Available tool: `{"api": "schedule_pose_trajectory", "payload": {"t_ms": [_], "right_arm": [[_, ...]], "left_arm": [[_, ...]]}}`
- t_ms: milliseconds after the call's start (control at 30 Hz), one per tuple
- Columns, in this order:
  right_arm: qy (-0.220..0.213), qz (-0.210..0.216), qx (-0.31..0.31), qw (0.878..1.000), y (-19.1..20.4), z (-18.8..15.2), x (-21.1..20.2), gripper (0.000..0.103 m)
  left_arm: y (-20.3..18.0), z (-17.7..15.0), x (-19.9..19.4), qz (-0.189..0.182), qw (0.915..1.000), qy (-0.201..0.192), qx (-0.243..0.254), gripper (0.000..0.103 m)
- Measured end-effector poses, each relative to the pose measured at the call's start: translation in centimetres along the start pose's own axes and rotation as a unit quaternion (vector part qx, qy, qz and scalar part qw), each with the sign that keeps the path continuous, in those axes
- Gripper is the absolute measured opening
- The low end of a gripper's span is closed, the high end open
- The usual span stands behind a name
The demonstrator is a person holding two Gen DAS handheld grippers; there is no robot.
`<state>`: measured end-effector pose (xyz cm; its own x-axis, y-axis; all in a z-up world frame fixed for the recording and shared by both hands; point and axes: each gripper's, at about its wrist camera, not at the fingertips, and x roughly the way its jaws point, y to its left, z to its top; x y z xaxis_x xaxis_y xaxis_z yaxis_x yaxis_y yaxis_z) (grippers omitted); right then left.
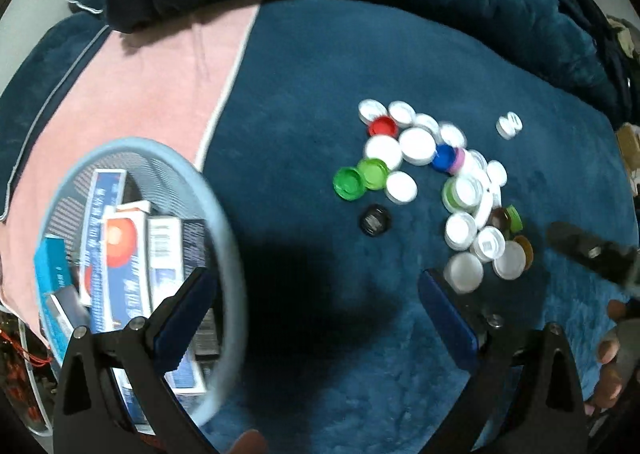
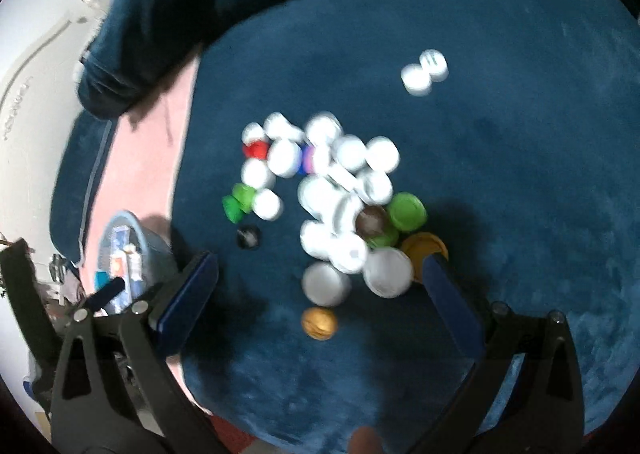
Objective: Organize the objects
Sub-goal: 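Move both tools back over the cap pile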
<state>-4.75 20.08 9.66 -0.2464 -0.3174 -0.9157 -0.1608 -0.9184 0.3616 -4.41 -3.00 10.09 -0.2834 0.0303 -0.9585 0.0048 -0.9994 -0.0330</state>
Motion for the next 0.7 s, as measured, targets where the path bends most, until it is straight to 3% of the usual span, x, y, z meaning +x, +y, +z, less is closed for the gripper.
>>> {"api": "schedule_pose_trajectory", "payload": {"t_ms": [100,267,367,467,633,700], "right_arm": [[0.014,-0.023,-0.001,1.0,-1.5,-0.5,0.9,0.103],[0.003,-0.04,0.024,0.999,-4.5,-0.7,0.5,0.102],[0.013,-0.041,0.037,0.998,-5.6,-0.9,1.0,0.101],[0.022,-0.044,0.037,0.998,-5.7,-0.9,1.4,0.093],[0.018,-0.041,0.031,0.999,-5.1,-0.7,1.4,0.093],[0.019,-0.041,0.025,0.999,-4.9,-0.7,1.6,0.093]], "left_arm": [[-2.0,-0.6,0.9,-0.019,0.9997,0.007,0.014,0.102],[-5.7,-2.7,3.3,-0.062,0.9968,0.032,0.038,0.101],[-8.1,-4.3,4.7,-0.063,0.9947,0.039,0.072,0.096],[-9.6,-5.4,5.6,-0.056,0.9932,0.033,0.096,0.09],[-10.5,-5.7,6.3,-0.071,0.9922,0.026,0.099,0.087],[-10.7,-5.5,7.0,-0.075,0.9916,0.033,0.1,0.079]]}}
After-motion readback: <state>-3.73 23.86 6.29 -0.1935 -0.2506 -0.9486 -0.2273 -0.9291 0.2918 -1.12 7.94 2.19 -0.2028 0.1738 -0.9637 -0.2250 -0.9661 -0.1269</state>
